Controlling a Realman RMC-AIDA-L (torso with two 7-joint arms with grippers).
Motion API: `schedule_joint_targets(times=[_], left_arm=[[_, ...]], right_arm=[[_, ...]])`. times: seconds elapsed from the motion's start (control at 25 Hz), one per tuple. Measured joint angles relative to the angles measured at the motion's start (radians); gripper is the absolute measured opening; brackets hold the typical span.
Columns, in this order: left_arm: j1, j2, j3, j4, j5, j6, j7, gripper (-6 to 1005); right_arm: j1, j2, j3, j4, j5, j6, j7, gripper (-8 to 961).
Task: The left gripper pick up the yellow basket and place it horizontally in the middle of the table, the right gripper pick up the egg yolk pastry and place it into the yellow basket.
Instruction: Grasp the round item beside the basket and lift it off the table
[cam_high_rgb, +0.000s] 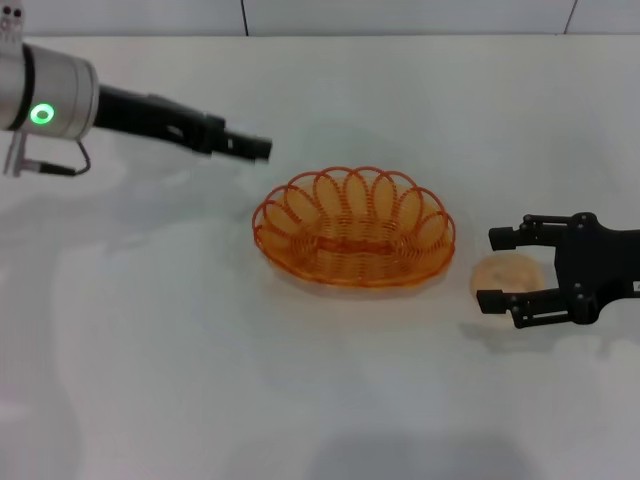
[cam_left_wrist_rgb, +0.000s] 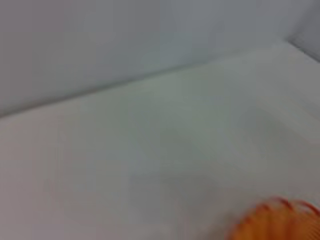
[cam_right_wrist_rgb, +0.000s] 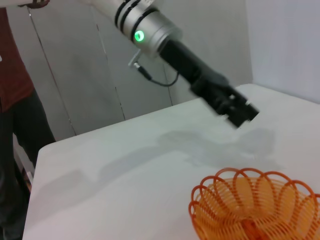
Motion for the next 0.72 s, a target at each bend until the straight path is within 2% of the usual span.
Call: schedule_joint_targets(times=[0.16, 0.44, 0.6, 0.72], left_arm=[[0.009, 0.027, -0.002, 0.042, -0.001, 0.155, 0.049, 886], [0.068, 0.063, -0.001, 0.183, -0.005, 0.424, 0.09, 886], [0.092, 0.082, 0.001, 0.191, 0.014, 0.492, 0.101, 886], [0.104, 0.087, 0.002, 0.192, 0.036, 0.527, 0.113, 886]], right_arm=[[0.0, 0.001, 0.001, 0.001, 0.011, 0.001, 0.006, 830], [0.003, -0.001, 0.001, 0.001, 0.012, 0.003, 0.025, 830], [0.008, -0.005, 0.001, -0.009, 0.007, 0.003, 0.047, 830], [0.009, -0.009, 0.001, -0.012, 0.006, 0.012, 0.051, 830]])
